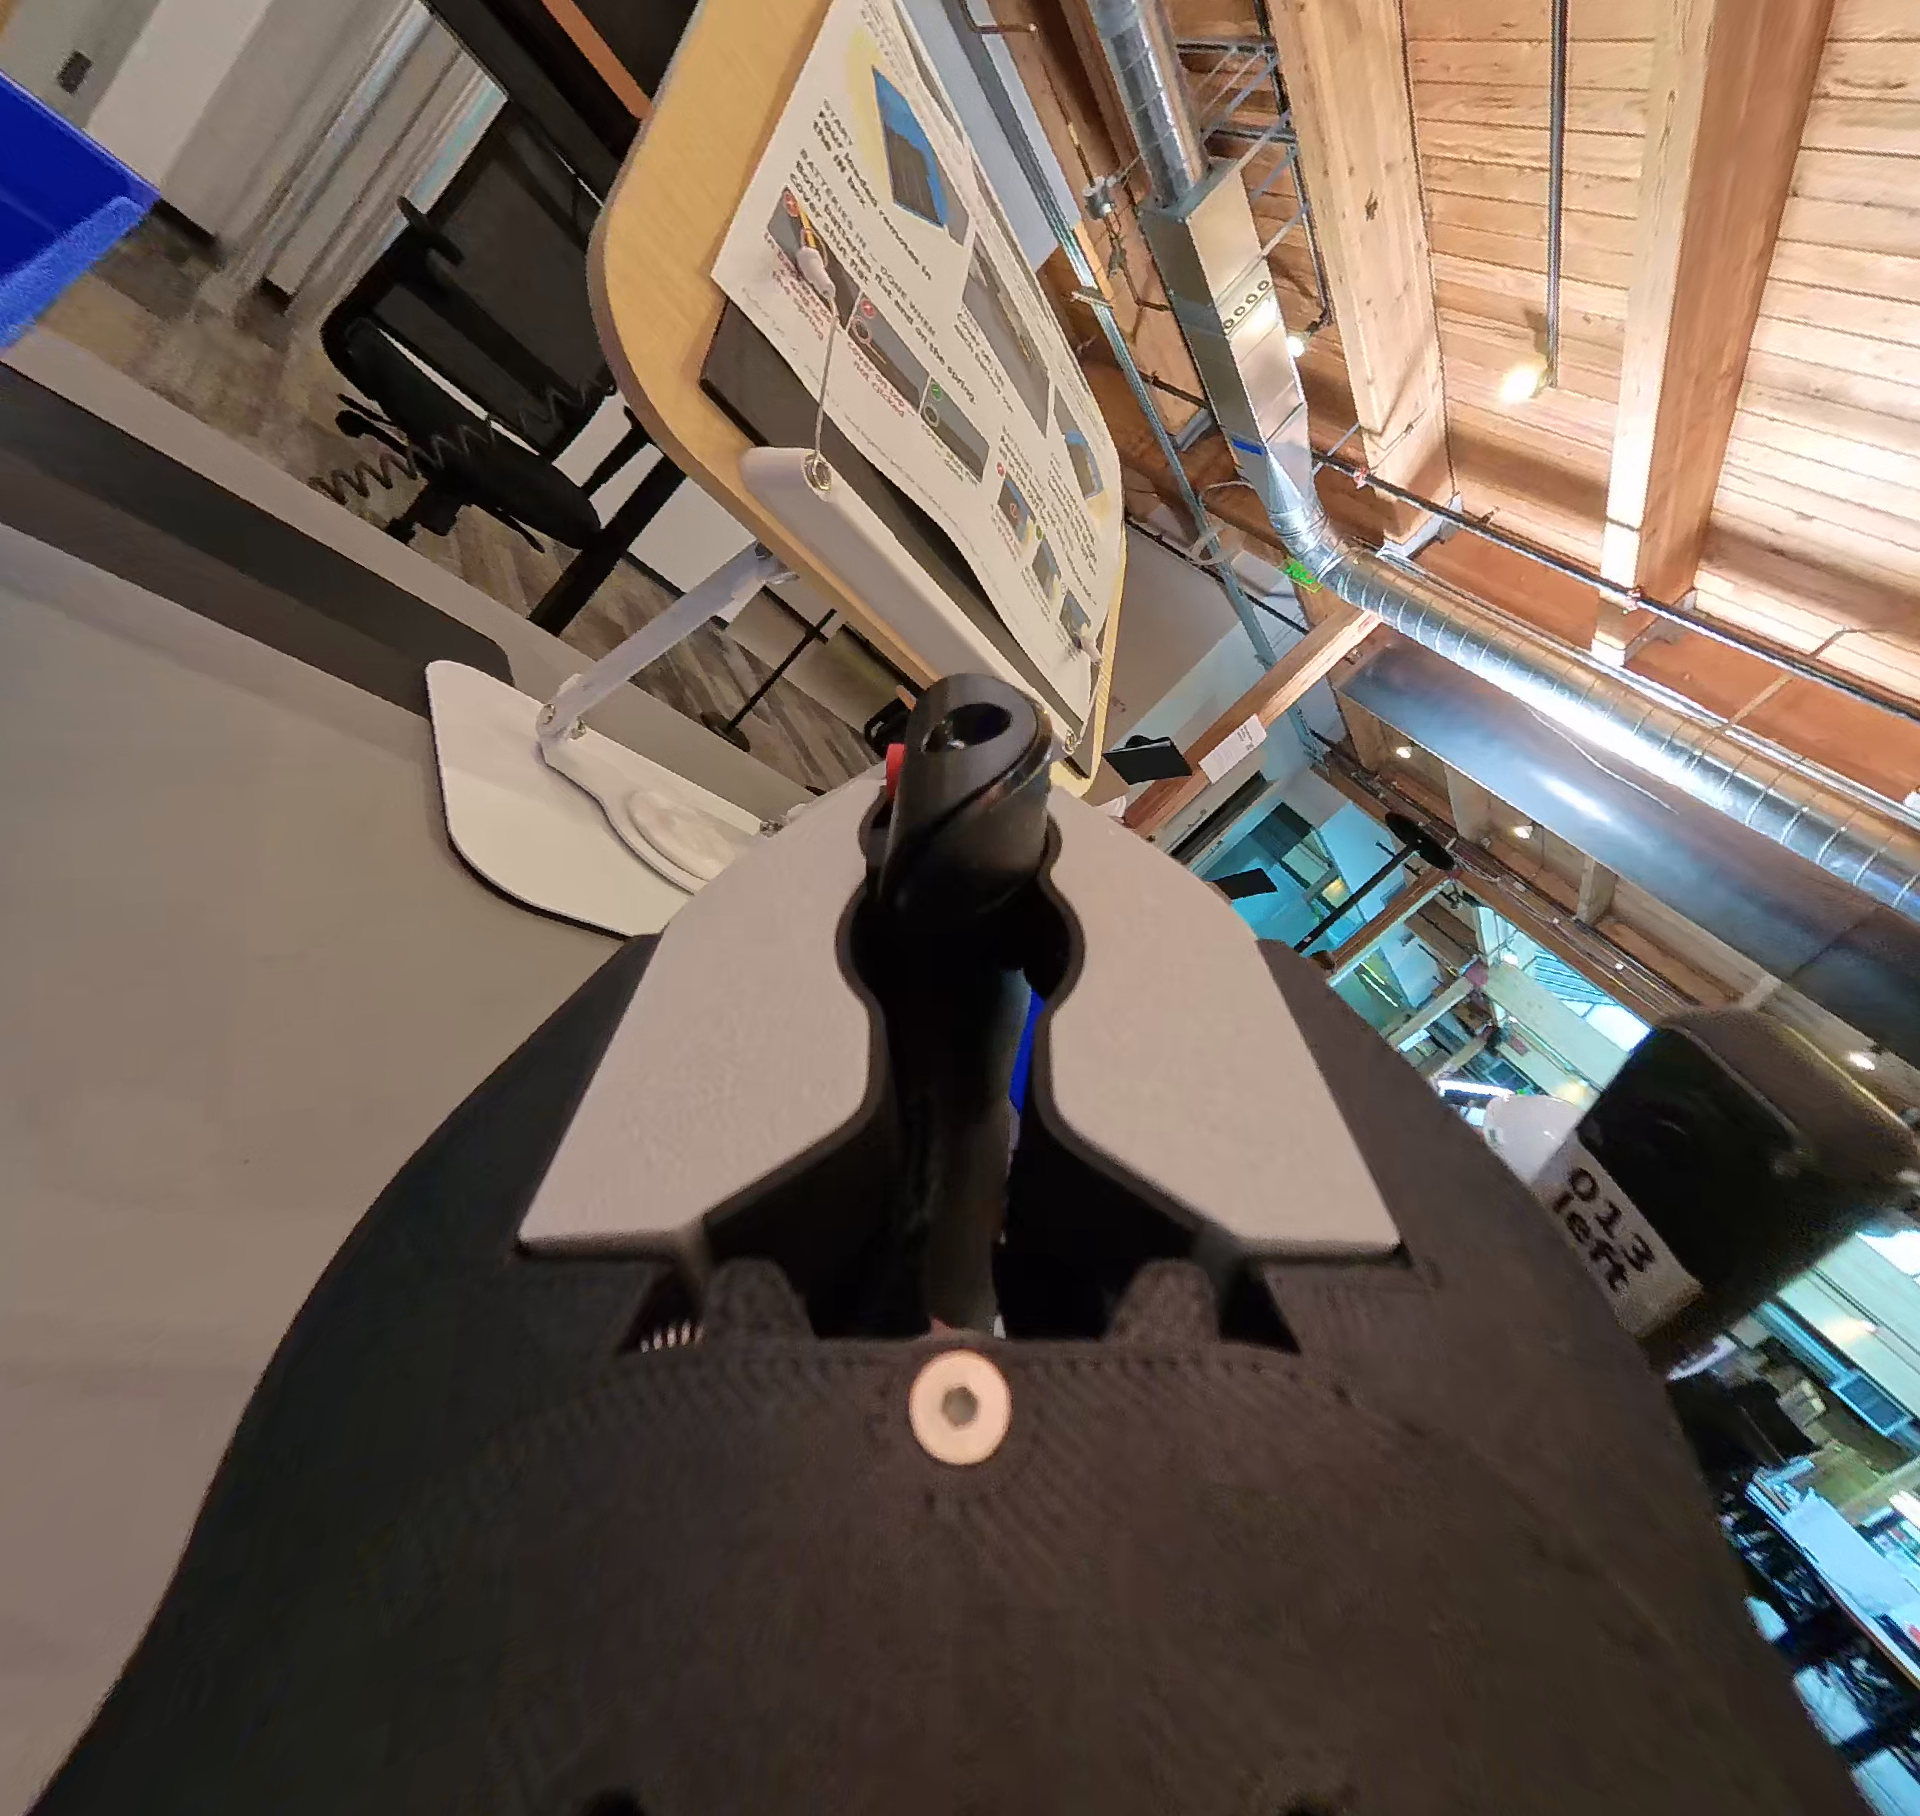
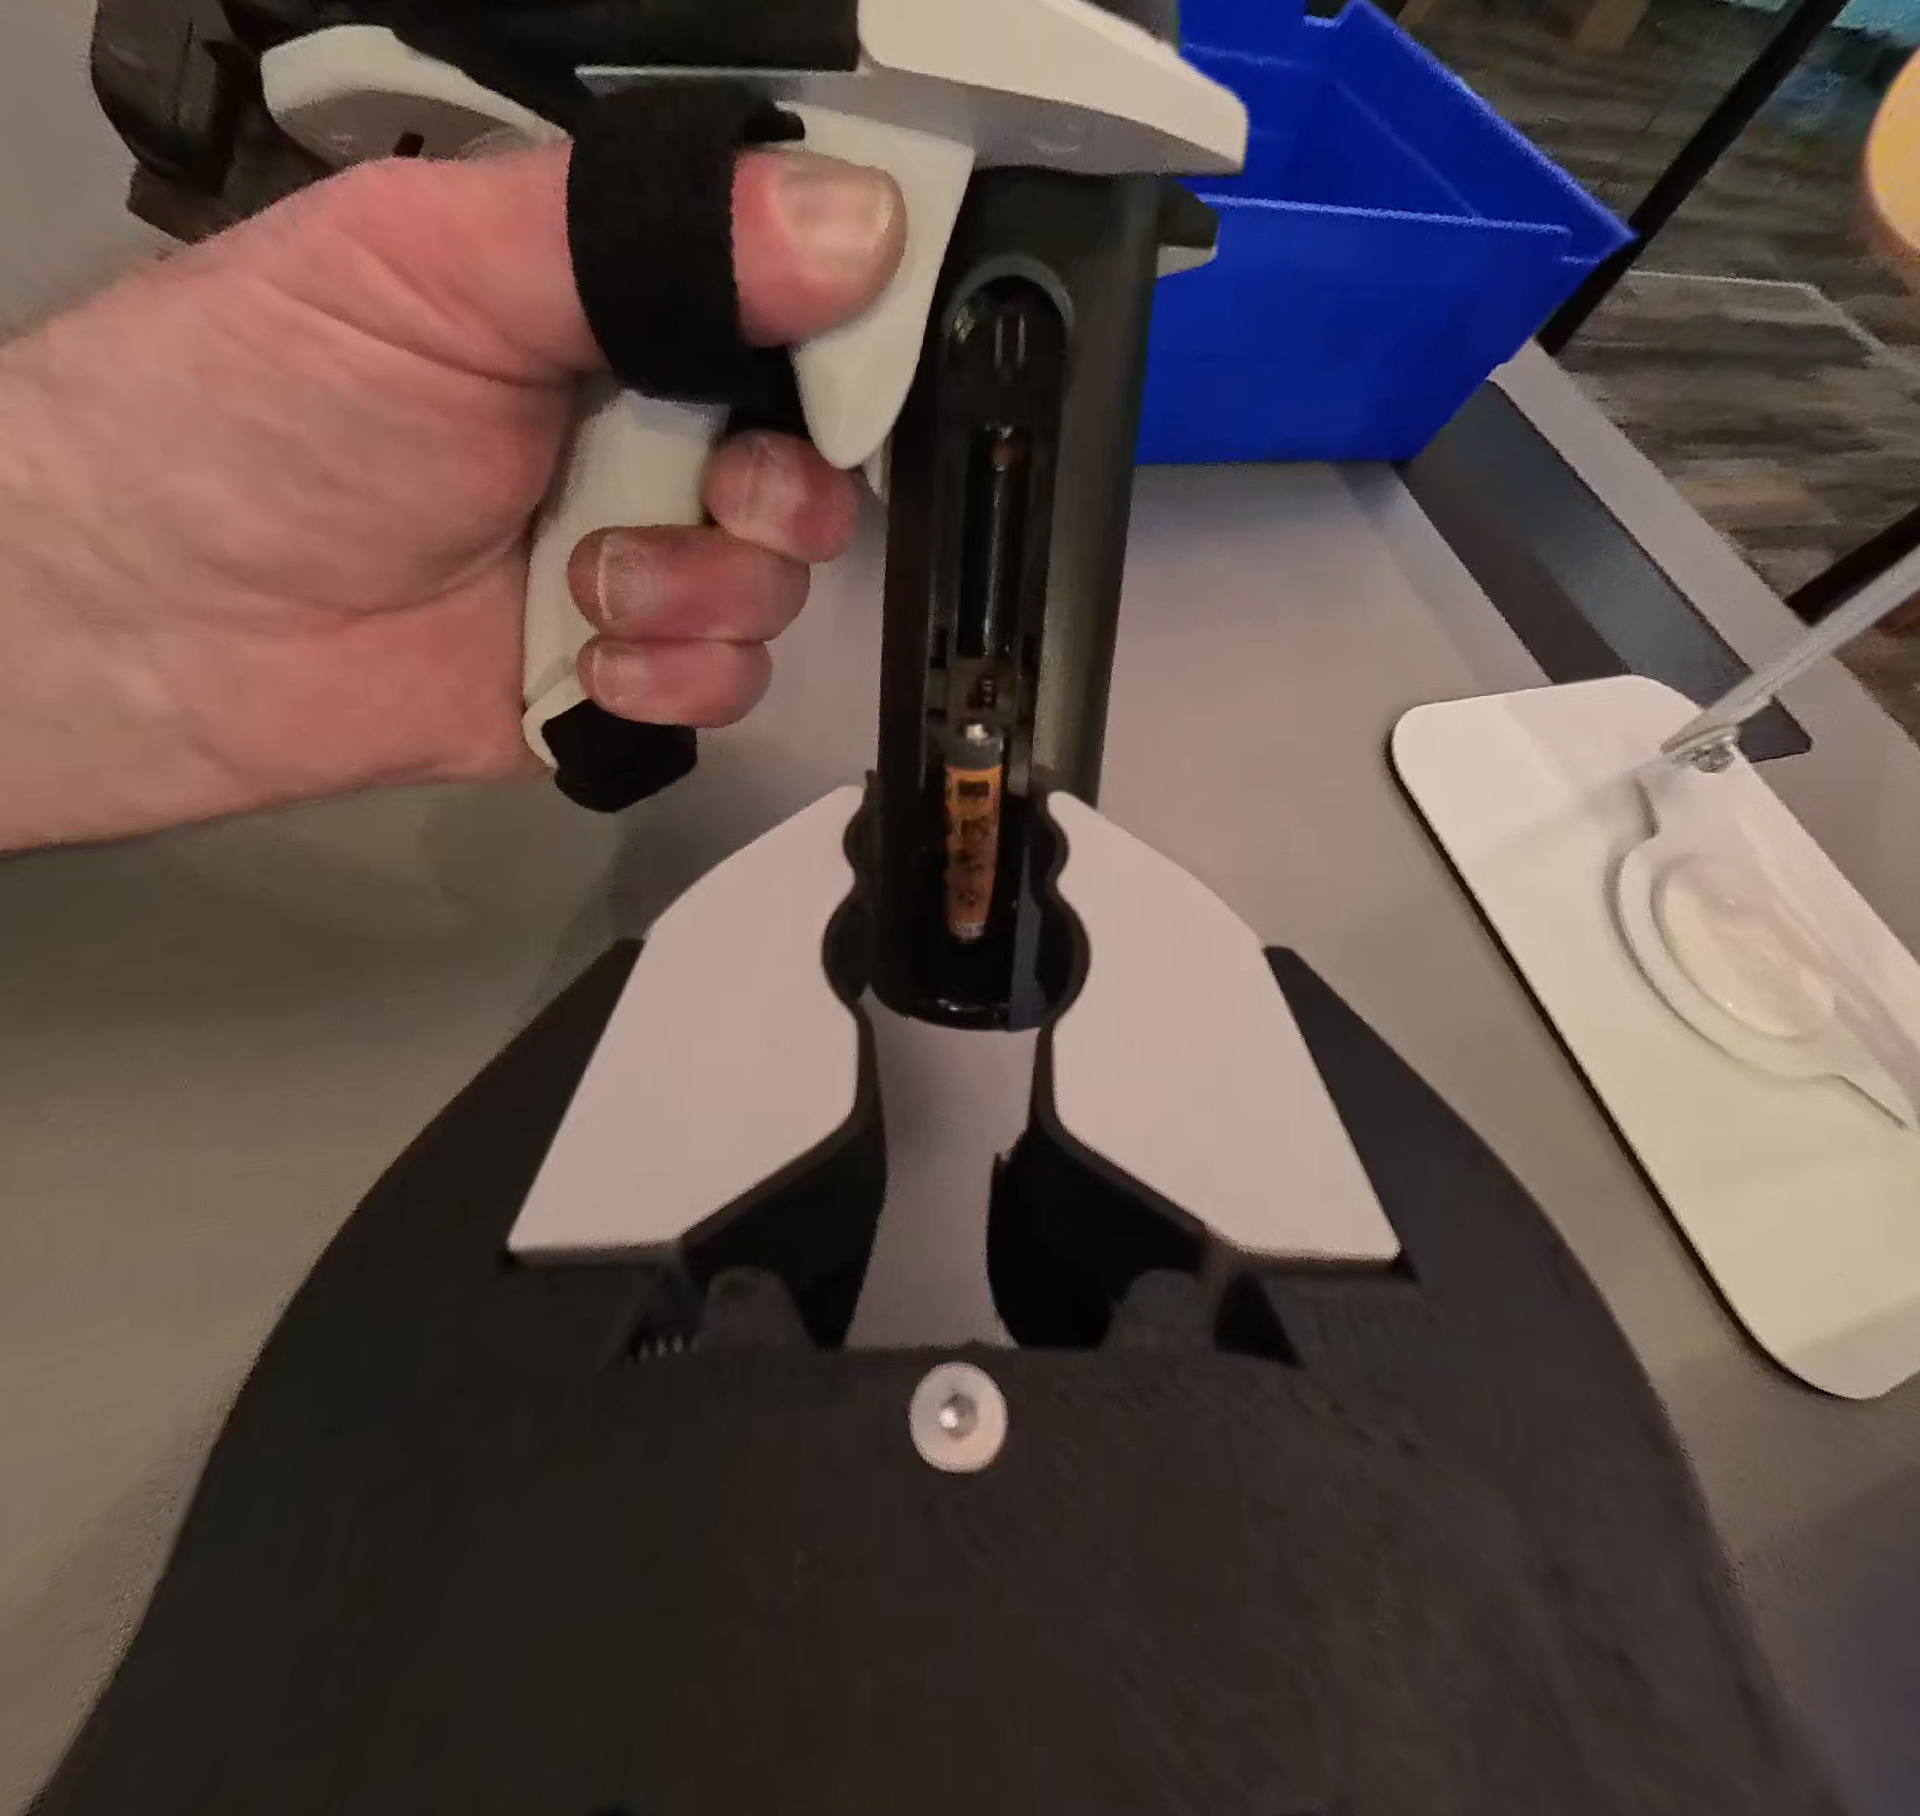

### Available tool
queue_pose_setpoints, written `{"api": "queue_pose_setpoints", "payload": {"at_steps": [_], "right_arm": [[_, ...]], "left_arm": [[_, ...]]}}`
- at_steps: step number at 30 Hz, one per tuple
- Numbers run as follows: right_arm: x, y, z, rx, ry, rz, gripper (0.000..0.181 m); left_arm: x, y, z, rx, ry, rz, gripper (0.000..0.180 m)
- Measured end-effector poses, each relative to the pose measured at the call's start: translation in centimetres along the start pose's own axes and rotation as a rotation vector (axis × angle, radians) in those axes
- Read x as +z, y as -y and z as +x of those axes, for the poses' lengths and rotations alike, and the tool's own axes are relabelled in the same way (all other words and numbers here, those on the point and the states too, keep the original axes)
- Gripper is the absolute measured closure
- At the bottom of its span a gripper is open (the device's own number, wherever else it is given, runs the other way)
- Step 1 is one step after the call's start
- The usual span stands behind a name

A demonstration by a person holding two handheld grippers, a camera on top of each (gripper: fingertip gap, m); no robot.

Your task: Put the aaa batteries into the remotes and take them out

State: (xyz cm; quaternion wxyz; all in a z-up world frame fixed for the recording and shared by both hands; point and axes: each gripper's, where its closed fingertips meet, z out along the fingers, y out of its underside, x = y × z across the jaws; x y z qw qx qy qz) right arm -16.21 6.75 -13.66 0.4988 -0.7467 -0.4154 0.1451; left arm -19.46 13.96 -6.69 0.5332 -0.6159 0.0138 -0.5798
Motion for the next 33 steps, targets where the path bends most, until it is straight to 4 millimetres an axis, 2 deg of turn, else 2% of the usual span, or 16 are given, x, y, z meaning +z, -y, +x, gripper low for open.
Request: {"api": "queue_pose_setpoints", "payload": {"at_steps": [3,6,9,10,13,16,17,19,20,22,24,27,28,30,33], "right_arm": [[0.2,0.4,0.2,-0.036,-0.048,0.015,0.171],[0.3,0.5,0.2,-0.059,-0.064,0.004,0.173],[0.3,0.8,0.1,-0.154,-0.115,-0.020,0.173],[0.2,1.0,0.0,-0.168,-0.122,-0.017,0.179],[-1.2,2.9,-0.1,-0.086,-0.077,0.128,0.181],[-3.6,3.8,1.0,-0.062,-0.064,0.166,0.181],[-4.4,3.8,1.6,-0.036,-0.051,0.173,0.181],[-5.0,2.7,2.7,0.039,-0.015,0.119,0.181],[-4.8,2.0,2.6,0.057,0.017,0.096,0.180],[-3.9,1.4,1.9,0.067,0.022,0.089,0.155],[-2.2,1.1,0.4,0.018,0.026,0.069,0.156],[0.1,0.5,-0.5,-0.045,-0.008,0.010,0.155],[0.4,0.6,-0.3,-0.047,-0.031,0.015,0.157],[0.3,0.9,0.2,-0.039,-0.057,0.035,0.172],[0.4,0.7,0.0,-0.057,-0.060,0.025,0.172]], "left_arm": [[0.0,0.1,0.1,-0.003,-0.005,0.004,0.157],[-0.1,0.2,0.2,-0.002,-0.003,0.008,0.157],[-0.1,0.1,0.1,-0.007,0.001,0.007,0.157],[-0.2,0.2,0.0,-0.007,0.007,0.012,0.157],[-0.3,0.6,-0.4,-0.033,0.007,0.021,0.157],[-0.3,0.5,-0.4,-0.039,0.002,0.016,0.157],[-0.2,0.4,-0.4,-0.044,-0.001,0.012,0.157],[-0.1,0.1,-0.3,-0.041,0.002,0.006,0.157],[0.0,-0.1,-0.2,-0.045,-0.002,0.000,0.157],[0.2,-0.5,0.1,-0.047,-0.008,-0.008,0.157],[0.3,-0.7,0.2,-0.041,-0.010,-0.014,0.157],[0.3,-0.7,0.2,-0.033,-0.006,-0.012,0.157],[0.3,-0.7,0.2,-0.027,-0.002,-0.012,0.157],[0.2,-0.7,0.3,-0.032,-0.007,-0.010,0.157],[0.2,-0.7,0.3,-0.028,-0.003,-0.010,0.157]]}}
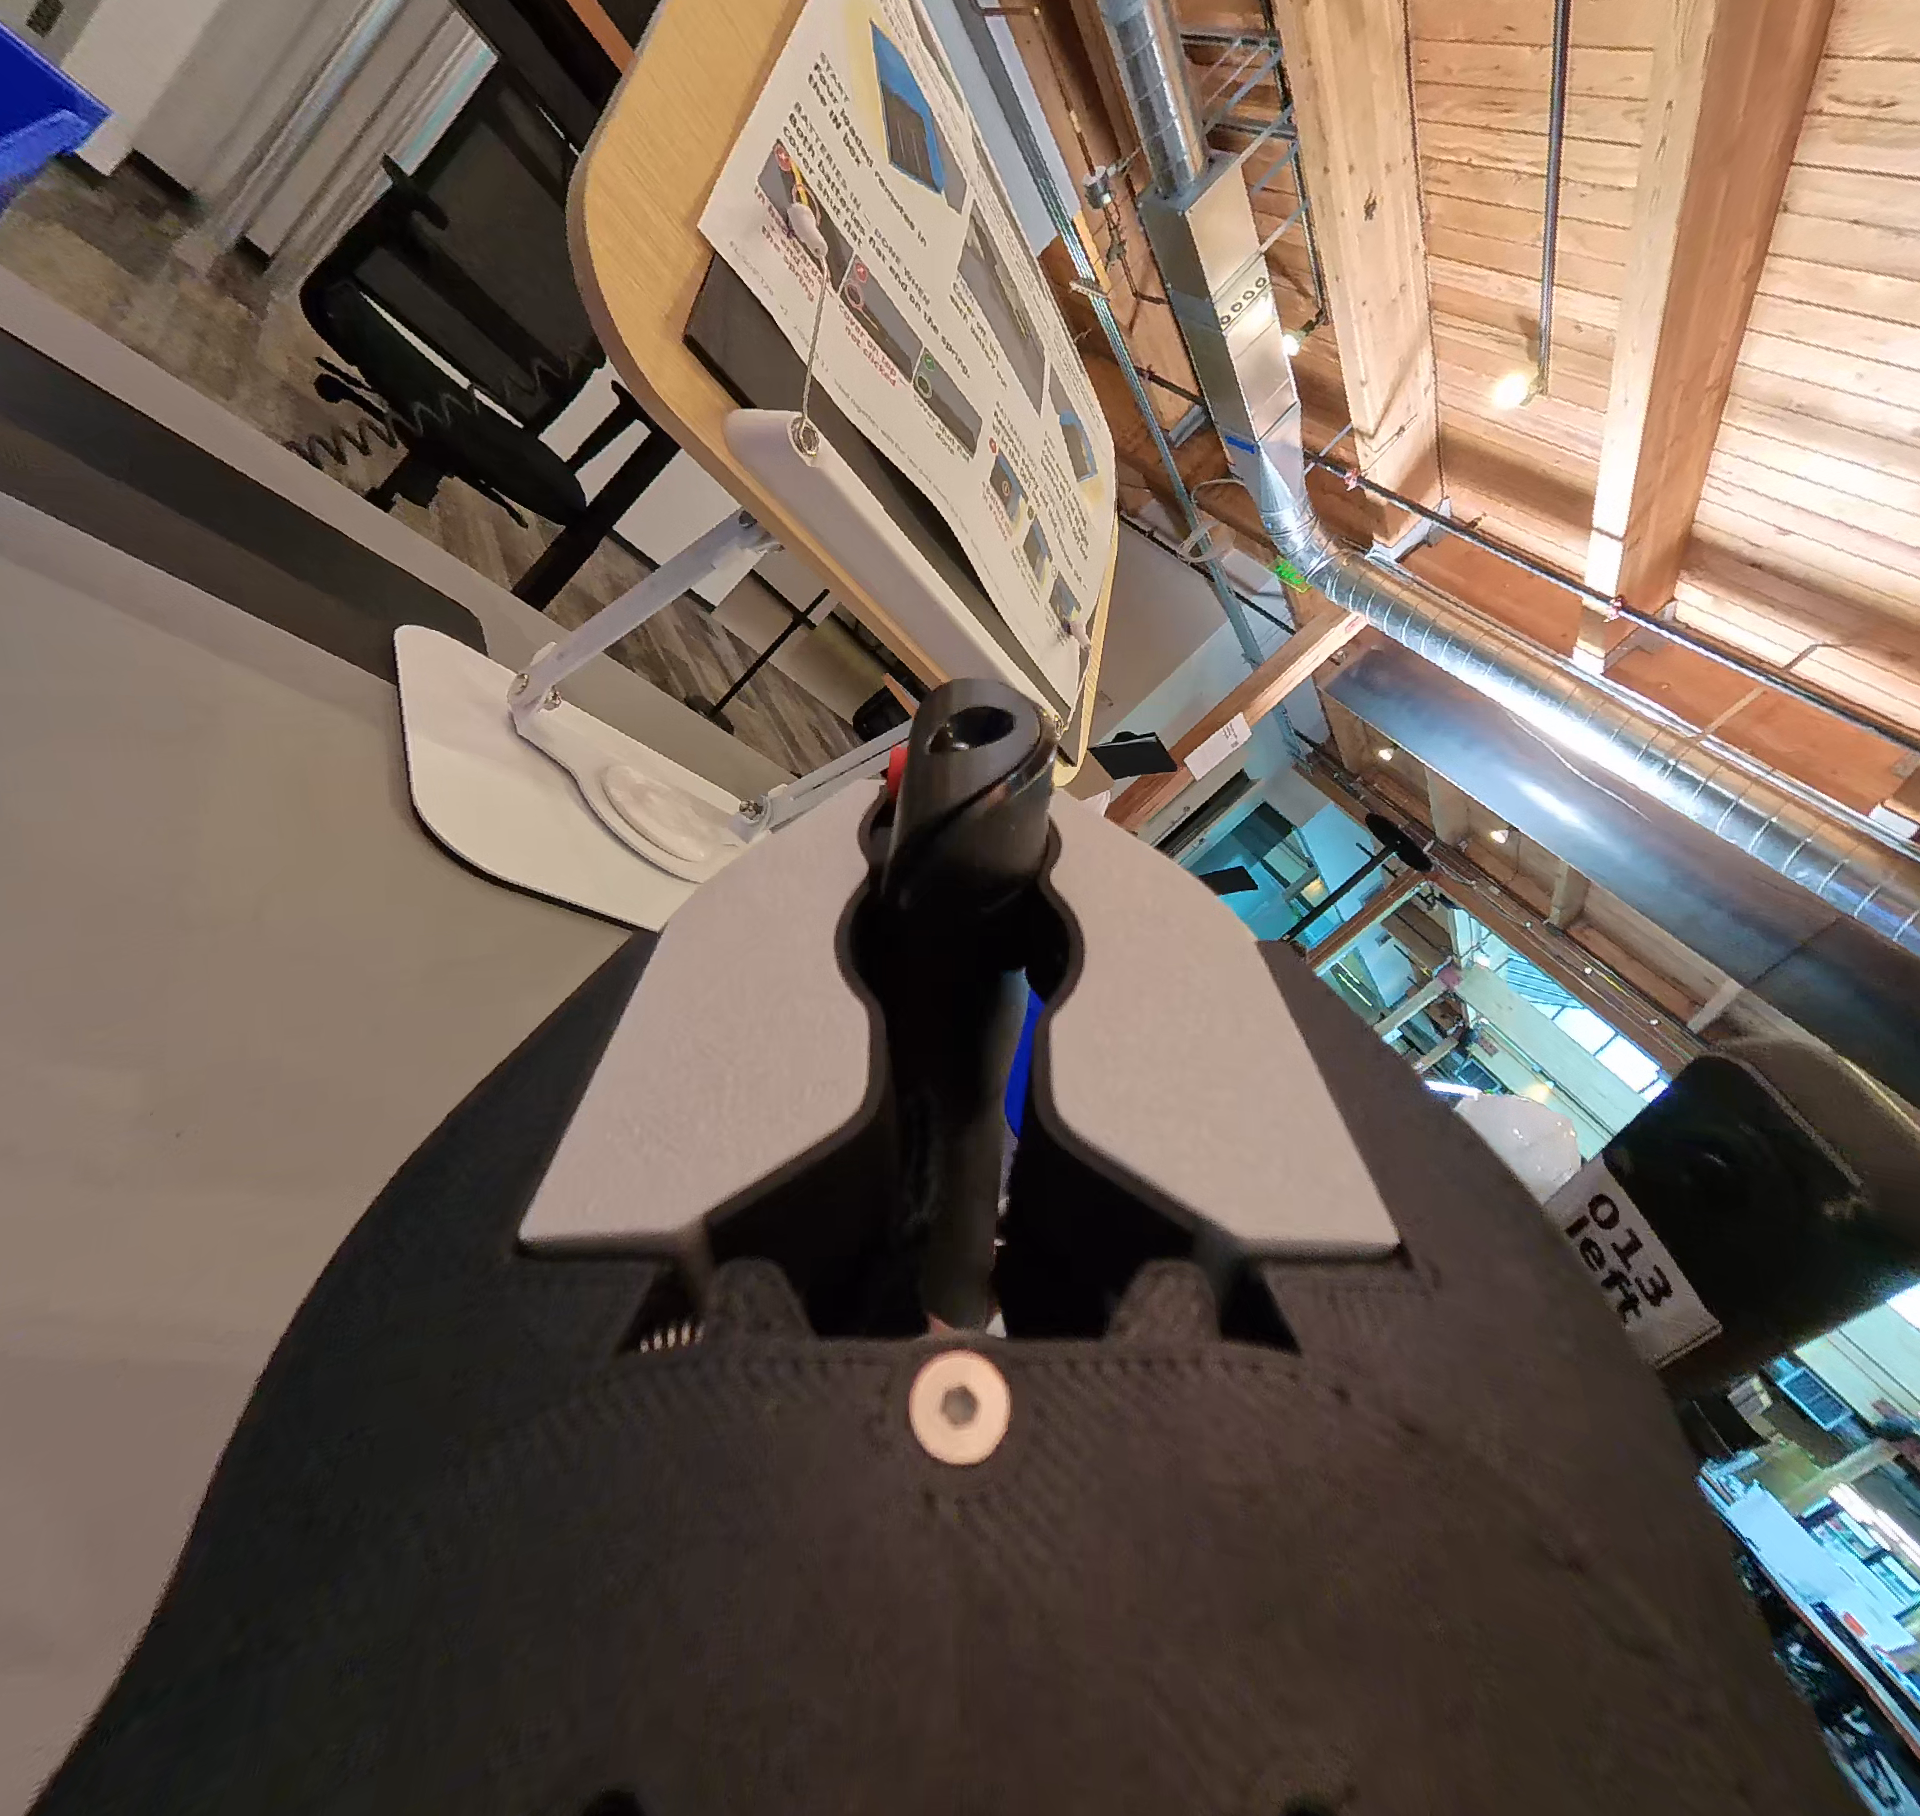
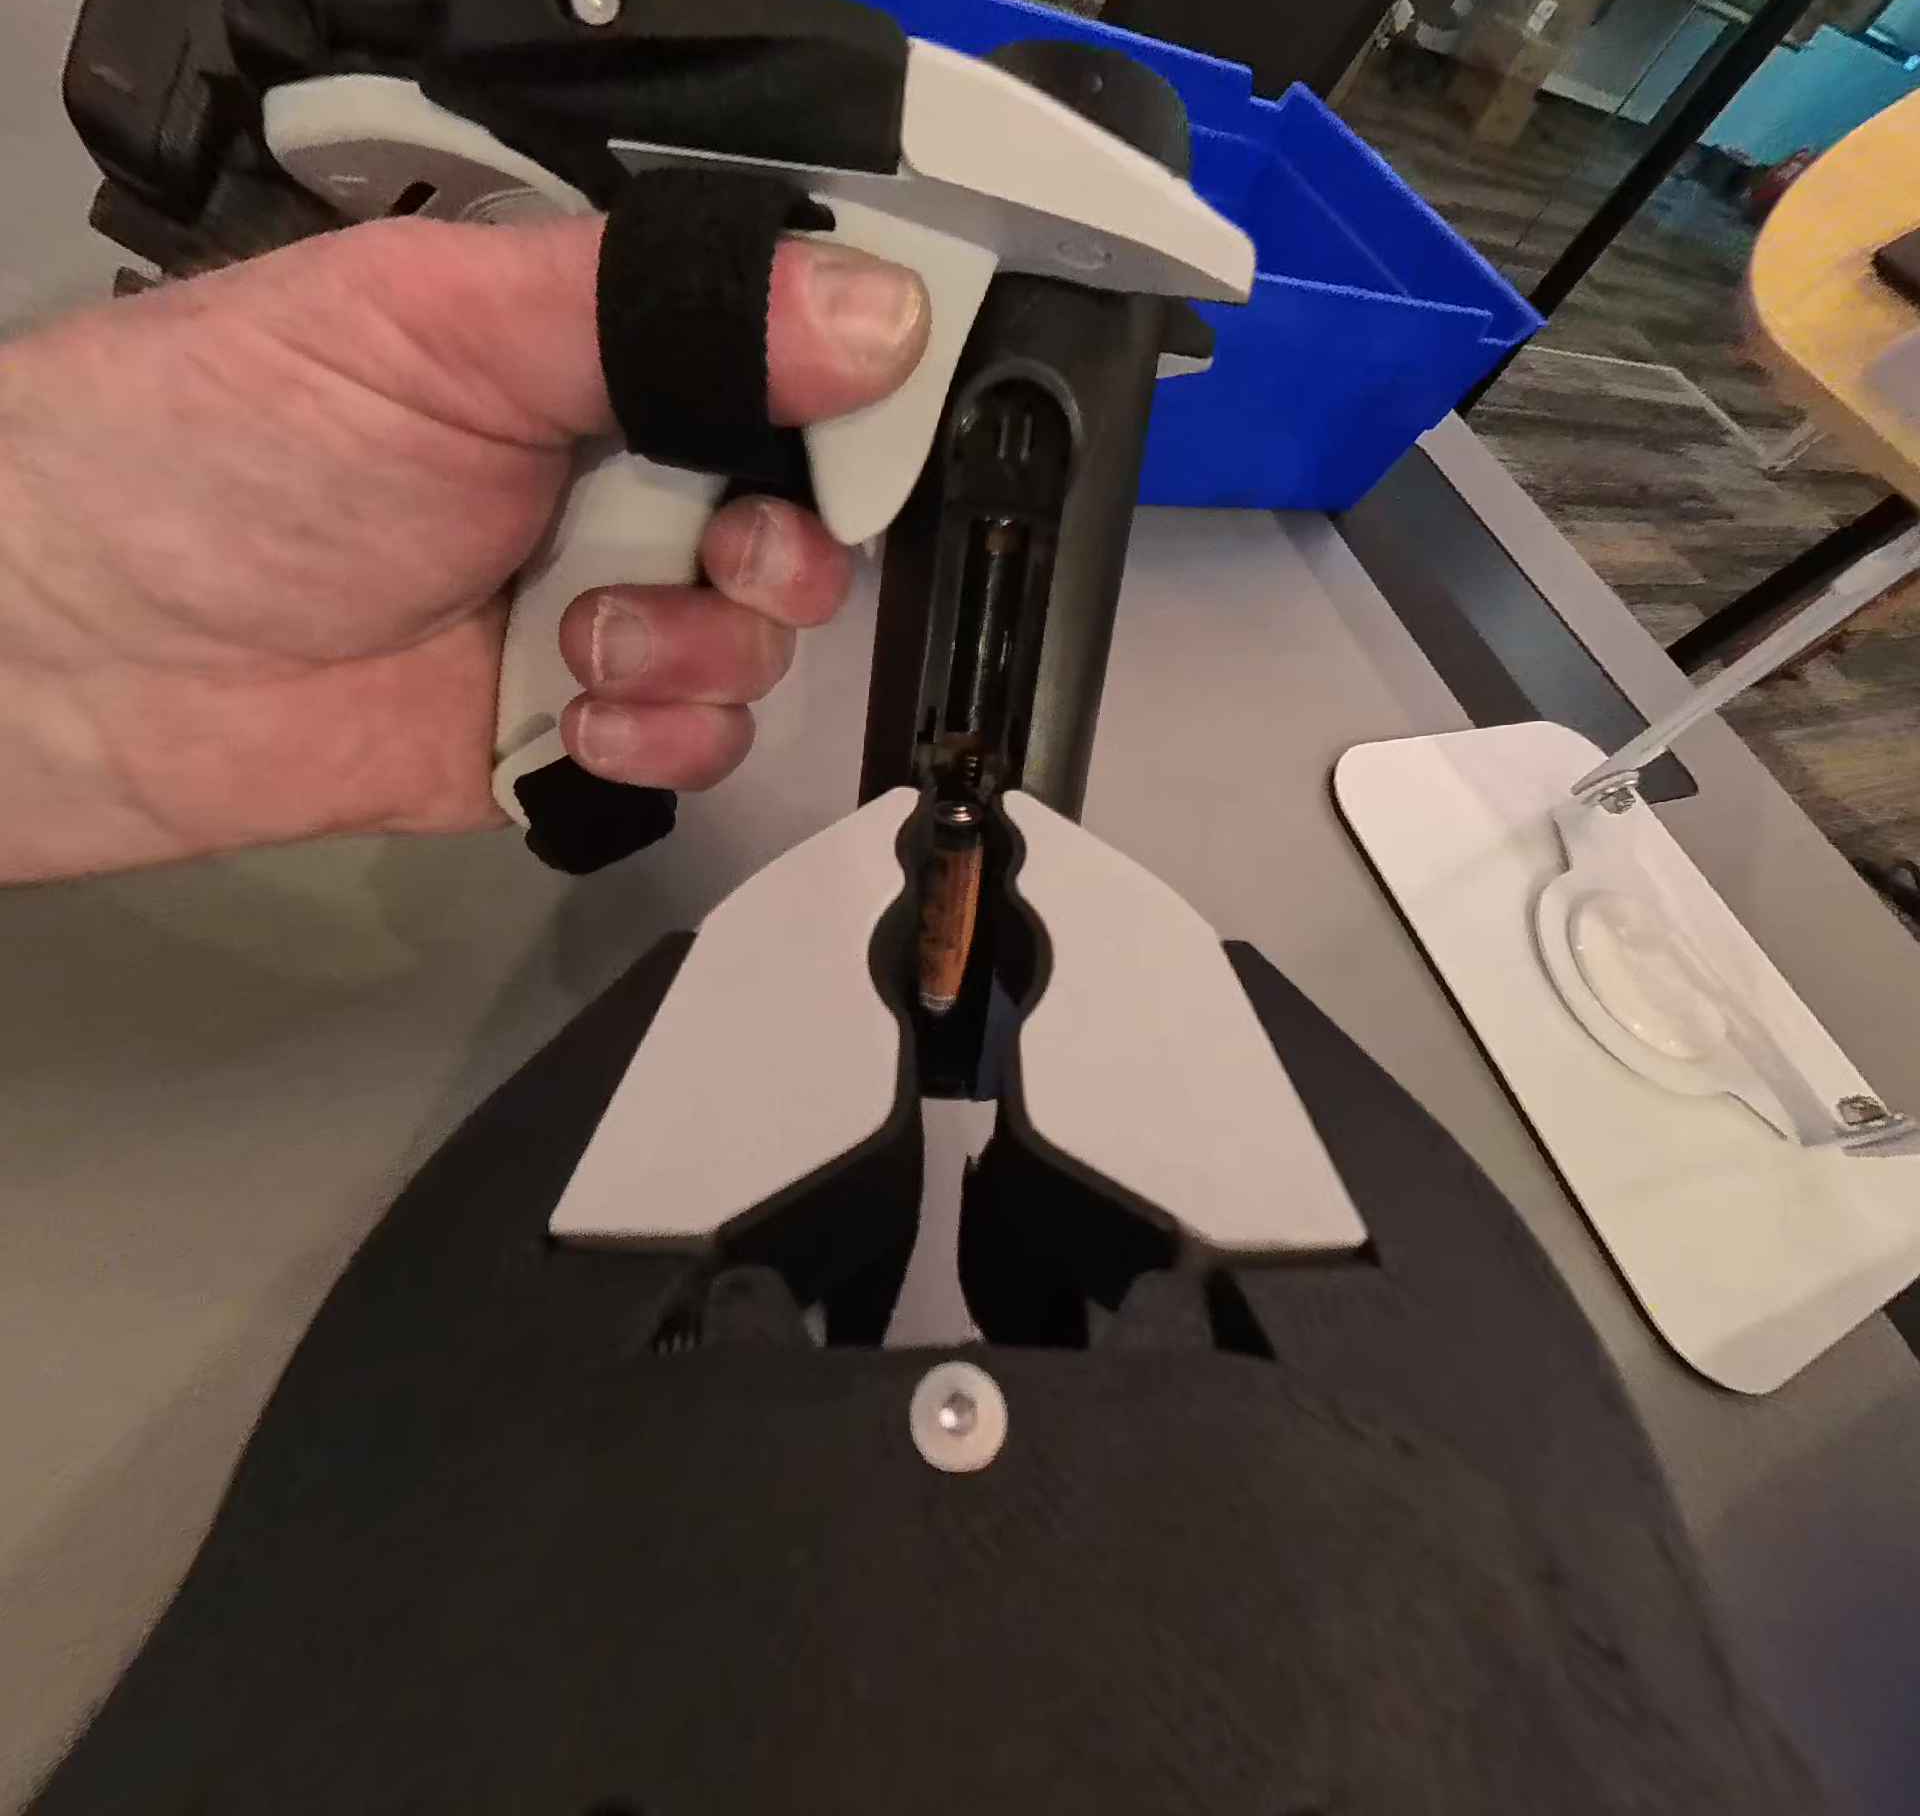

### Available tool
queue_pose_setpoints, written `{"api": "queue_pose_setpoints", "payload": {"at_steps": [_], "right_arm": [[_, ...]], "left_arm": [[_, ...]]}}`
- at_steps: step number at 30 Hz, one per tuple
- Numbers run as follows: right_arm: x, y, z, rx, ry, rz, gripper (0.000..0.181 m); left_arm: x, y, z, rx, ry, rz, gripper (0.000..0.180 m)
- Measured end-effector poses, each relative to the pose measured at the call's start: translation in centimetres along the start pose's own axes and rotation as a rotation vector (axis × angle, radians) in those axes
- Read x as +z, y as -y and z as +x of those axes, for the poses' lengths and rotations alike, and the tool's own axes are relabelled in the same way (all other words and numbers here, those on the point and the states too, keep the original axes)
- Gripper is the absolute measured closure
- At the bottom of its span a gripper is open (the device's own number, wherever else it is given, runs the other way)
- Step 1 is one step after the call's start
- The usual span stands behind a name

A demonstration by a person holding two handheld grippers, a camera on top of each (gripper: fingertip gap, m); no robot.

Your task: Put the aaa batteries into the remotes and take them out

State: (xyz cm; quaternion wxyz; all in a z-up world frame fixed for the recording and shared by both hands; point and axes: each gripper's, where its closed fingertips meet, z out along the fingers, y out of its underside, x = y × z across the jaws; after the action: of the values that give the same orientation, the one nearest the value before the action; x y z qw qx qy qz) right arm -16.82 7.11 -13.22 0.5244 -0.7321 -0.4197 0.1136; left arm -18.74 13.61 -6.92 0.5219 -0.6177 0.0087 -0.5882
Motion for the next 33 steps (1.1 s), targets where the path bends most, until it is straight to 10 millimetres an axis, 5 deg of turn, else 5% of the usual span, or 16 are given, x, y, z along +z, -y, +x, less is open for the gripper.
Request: {"api": "queue_pose_setpoints", "payload": {"at_steps": [5,8,12,16,19,21,26,29,33], "right_arm": [[-1.5,1.6,0.1,0.012,0.002,0.111,0.172],[-5.6,3.3,2.4,-0.026,-0.045,0.164,0.172],[-13.9,2.0,12.0,-0.087,-0.216,0.080,0.172],[-18.3,-5.8,23.3,-0.142,-0.255,-0.233,0.172],[-18.5,-13.7,29.6,-0.176,-0.222,-0.492,0.172],[-17.7,-17.8,32.0,-0.211,-0.171,-0.603,0.171],[-14.7,-24.4,36.3,-0.303,-0.138,-0.800,0.171],[-14.0,-25.8,38.3,-0.292,-0.184,-0.850,0.169],[-16.1,-21.3,38.0,-0.255,-0.272,-0.732,0.162]], "left_arm": [[-0.3,0.7,-0.4,-0.019,0.002,0.021,0.157],[-0.5,0.9,-0.9,-0.023,0.006,0.020,0.157],[-0.5,1.0,-0.9,-0.039,-0.010,0.017,0.157],[0.0,0.0,-0.2,-0.043,-0.034,-0.014,0.157],[0.2,-0.4,-0.1,-0.037,-0.046,-0.026,0.157],[0.2,-0.4,-0.3,-0.034,-0.043,-0.028,0.157],[0.4,-0.5,-1.2,-0.039,-0.032,-0.033,0.157],[0.5,-0.8,-1.2,-0.042,-0.037,-0.038,0.157],[0.6,-0.8,-1.2,-0.051,-0.041,-0.040,0.157]]}}
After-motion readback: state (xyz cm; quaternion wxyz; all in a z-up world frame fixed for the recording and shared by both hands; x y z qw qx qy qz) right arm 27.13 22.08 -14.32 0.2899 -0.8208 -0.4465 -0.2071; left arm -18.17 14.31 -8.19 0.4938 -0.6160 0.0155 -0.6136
